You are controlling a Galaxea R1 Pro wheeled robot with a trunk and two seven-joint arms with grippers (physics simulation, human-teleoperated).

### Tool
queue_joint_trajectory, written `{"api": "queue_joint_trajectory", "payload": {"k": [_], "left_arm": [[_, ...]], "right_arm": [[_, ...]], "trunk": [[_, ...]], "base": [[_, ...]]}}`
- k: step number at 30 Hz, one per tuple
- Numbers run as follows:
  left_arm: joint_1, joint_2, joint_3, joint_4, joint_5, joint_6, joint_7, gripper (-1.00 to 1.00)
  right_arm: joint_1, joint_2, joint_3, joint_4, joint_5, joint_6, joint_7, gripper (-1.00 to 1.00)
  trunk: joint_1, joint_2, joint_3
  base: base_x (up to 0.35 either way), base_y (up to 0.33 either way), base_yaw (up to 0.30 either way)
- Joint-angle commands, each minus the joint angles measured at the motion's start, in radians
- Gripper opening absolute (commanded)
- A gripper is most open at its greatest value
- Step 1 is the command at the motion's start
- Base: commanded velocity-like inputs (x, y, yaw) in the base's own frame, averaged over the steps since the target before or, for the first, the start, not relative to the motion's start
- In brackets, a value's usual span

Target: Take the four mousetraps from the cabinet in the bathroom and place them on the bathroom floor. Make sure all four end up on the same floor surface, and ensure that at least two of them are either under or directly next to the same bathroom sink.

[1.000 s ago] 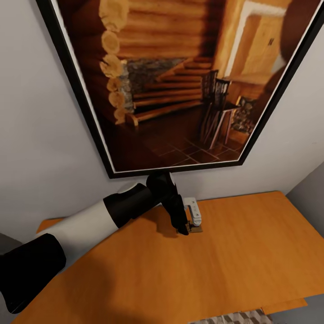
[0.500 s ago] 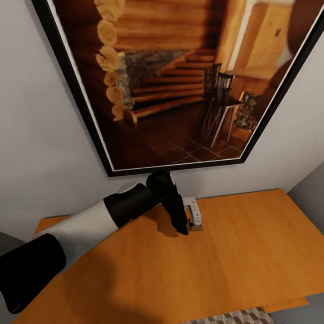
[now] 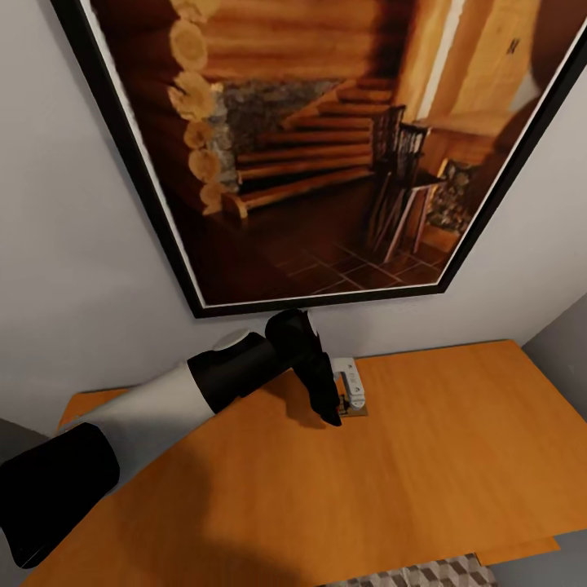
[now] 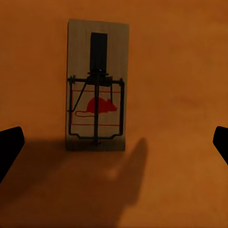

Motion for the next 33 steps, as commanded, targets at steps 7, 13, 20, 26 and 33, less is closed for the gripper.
{"api": "queue_joint_trajectory", "payload": {"k": [7,13,20,26,33], "left_arm": [[-0.001,0.000,0.000,0.000,-0.010,0.006,-0.009,1.00],[-0.001,-0.003,-0.007,-0.002,-0.012,0.006,-0.009,1.00],[-0.001,-0.001,-0.013,-0.013,-0.011,0.006,-0.009,1.00],[-0.001,-0.002,-0.014,-0.013,-0.011,0.006,-0.007,1.00],[-0.001,-0.002,-0.014,-0.013,-0.011,0.006,-0.007,1.00]], "right_arm": [[0.000,-0.007,0.007,0.002,-0.013,-0.023,0.007,-1.00],[0.000,-0.008,0.007,0.002,-0.013,-0.037,0.007,-1.00],[0.000,-0.009,0.006,0.002,-0.013,-0.043,0.007,-1.00],[0.000,-0.011,0.007,0.002,-0.013,-0.044,0.007,-1.00],[0.000,-0.011,0.007,0.002,-0.013,-0.044,0.007,-1.00]], "trunk": [[0.001,-0.002,-0.002],[0.001,-0.002,-0.002],[0.001,-0.002,-0.002],[0.001,-0.002,-0.002],[0.001,-0.002,-0.004]], "base": [[0.000,0.000,0.000],[0.000,0.000,0.000],[0.000,0.000,0.000],[0.000,0.000,0.000],[0.000,0.000,0.000]]}}
